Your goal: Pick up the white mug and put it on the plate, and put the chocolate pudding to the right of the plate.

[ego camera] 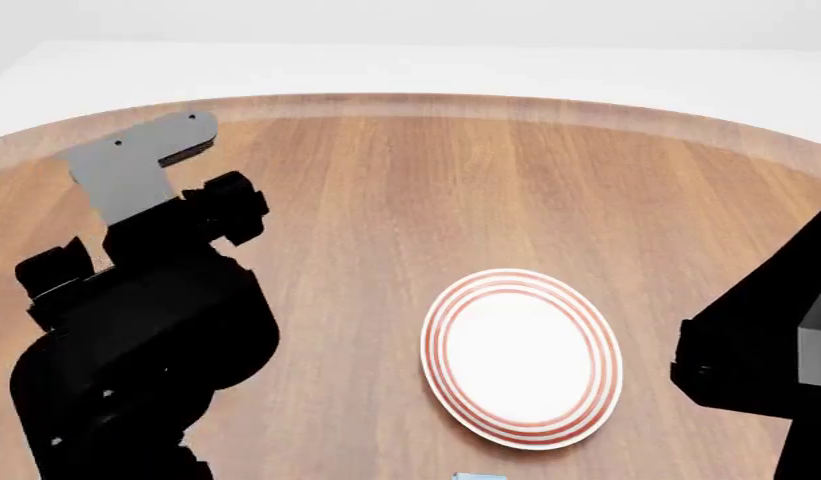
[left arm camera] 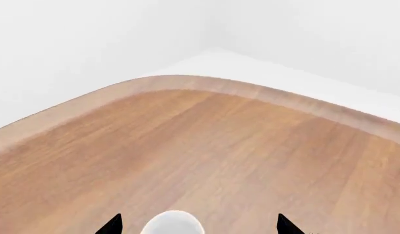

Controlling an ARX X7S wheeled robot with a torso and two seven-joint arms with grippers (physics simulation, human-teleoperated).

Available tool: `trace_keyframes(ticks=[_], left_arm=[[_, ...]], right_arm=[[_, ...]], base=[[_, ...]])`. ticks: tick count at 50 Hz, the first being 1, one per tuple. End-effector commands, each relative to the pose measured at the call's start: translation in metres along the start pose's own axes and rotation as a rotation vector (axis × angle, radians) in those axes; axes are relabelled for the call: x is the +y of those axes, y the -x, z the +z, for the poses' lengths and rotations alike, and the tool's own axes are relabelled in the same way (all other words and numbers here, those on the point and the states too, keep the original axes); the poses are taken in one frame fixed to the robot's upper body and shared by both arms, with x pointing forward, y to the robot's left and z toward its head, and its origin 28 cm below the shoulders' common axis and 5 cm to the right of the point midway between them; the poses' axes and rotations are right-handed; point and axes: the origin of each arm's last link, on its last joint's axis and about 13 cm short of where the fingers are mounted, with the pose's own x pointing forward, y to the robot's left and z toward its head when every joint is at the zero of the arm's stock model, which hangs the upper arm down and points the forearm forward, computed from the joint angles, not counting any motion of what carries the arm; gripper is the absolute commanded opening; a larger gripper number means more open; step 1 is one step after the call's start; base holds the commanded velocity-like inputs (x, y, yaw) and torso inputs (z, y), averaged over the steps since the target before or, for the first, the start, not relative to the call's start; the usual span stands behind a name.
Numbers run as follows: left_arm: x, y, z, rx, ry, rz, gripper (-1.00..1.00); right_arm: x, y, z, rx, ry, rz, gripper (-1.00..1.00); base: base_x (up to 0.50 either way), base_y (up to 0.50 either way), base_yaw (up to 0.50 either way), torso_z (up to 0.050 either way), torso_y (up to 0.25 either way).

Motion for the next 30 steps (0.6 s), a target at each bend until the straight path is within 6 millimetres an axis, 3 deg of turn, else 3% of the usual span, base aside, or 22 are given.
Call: trace_keyframes(ticks=[1, 19, 30], left_arm=[[-0.024, -0.018, -0.005, 0.093, 0.044, 0.104, 1.00], [-0.041, -0.036, -0.017, 0.195, 0.000, 0.147, 1.00], [-0.045, -0.047, -0.035, 0.250, 0.013, 0.202, 1.00]], right_arm=[[-0.001, 0.000, 0.000, -0.010, 0.017, 0.009, 1.00], [-0.001, 0.002, 0.000, -0.006, 0.012, 0.011, 1.00], [-0.001, 0.003, -0.002, 0.002, 0.007, 0.012, 1.00]], base=[[0.00, 0.00, 0.00, 0.000, 0.000], [0.00, 0.00, 0.00, 0.000, 0.000], [0.00, 0.00, 0.00, 0.000, 0.000]])
